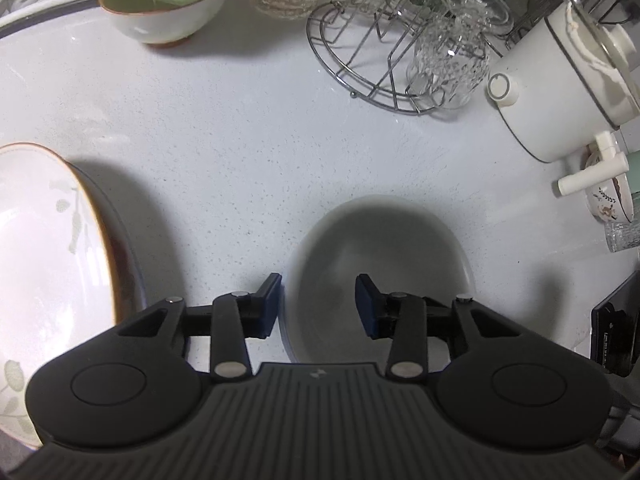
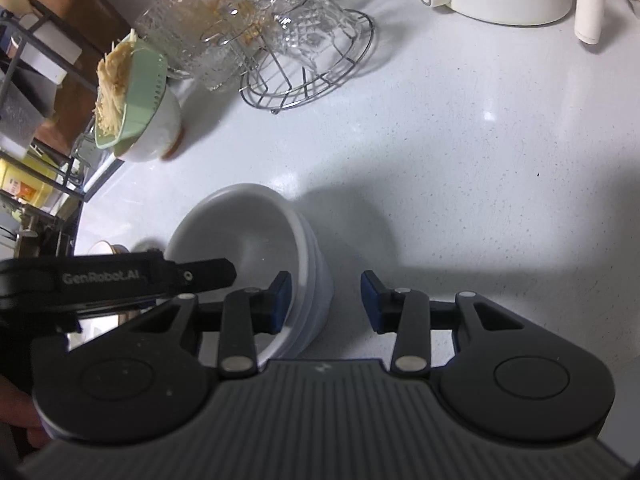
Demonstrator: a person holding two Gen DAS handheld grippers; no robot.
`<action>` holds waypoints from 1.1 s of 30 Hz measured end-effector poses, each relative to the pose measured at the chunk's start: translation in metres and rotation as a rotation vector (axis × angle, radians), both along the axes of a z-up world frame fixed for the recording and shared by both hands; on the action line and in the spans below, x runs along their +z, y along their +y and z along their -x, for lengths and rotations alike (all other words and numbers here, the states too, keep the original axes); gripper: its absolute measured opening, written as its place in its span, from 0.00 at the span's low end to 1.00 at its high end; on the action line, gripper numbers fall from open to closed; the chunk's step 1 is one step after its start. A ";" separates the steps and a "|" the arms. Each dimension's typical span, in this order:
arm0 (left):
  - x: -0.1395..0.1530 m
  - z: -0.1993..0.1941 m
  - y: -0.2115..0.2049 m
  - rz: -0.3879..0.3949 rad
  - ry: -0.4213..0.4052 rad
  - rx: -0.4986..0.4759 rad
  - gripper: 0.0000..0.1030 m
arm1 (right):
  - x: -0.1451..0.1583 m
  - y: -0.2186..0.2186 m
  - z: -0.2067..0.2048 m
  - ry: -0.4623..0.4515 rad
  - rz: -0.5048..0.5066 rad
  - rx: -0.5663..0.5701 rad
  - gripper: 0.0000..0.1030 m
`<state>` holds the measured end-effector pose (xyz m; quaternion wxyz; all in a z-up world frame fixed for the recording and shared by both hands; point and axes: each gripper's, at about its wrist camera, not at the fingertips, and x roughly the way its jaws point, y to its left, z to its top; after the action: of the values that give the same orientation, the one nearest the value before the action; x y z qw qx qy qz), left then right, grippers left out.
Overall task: Organize plates and bowls
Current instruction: 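Carry the white bowl with both grippers over the nested blue bowls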
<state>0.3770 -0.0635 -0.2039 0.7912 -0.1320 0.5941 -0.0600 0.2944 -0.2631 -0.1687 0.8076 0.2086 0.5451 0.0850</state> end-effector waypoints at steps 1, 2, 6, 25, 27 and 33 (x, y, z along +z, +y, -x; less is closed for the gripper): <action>-0.003 -0.001 -0.002 -0.014 0.007 -0.004 0.40 | -0.001 -0.001 0.000 -0.004 -0.001 -0.005 0.40; -0.006 -0.002 -0.002 -0.019 0.020 0.001 0.36 | -0.002 -0.002 -0.001 -0.005 -0.004 -0.008 0.39; -0.007 -0.002 -0.005 -0.014 0.016 0.011 0.24 | -0.013 -0.006 -0.003 0.004 -0.047 -0.024 0.29; 0.025 0.041 -0.006 0.007 -0.034 0.050 0.15 | 0.011 -0.016 0.031 -0.055 -0.031 -0.012 0.19; 0.029 0.046 -0.003 0.015 -0.034 0.060 0.15 | 0.014 -0.016 0.034 -0.056 -0.036 -0.012 0.19; 0.040 0.054 0.005 0.039 -0.029 0.069 0.15 | 0.031 -0.012 0.041 -0.063 -0.030 -0.007 0.19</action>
<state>0.3227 -0.0589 -0.1640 0.7987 -0.1670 0.5763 -0.0461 0.2536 -0.2750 -0.1379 0.8215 0.2200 0.5171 0.0968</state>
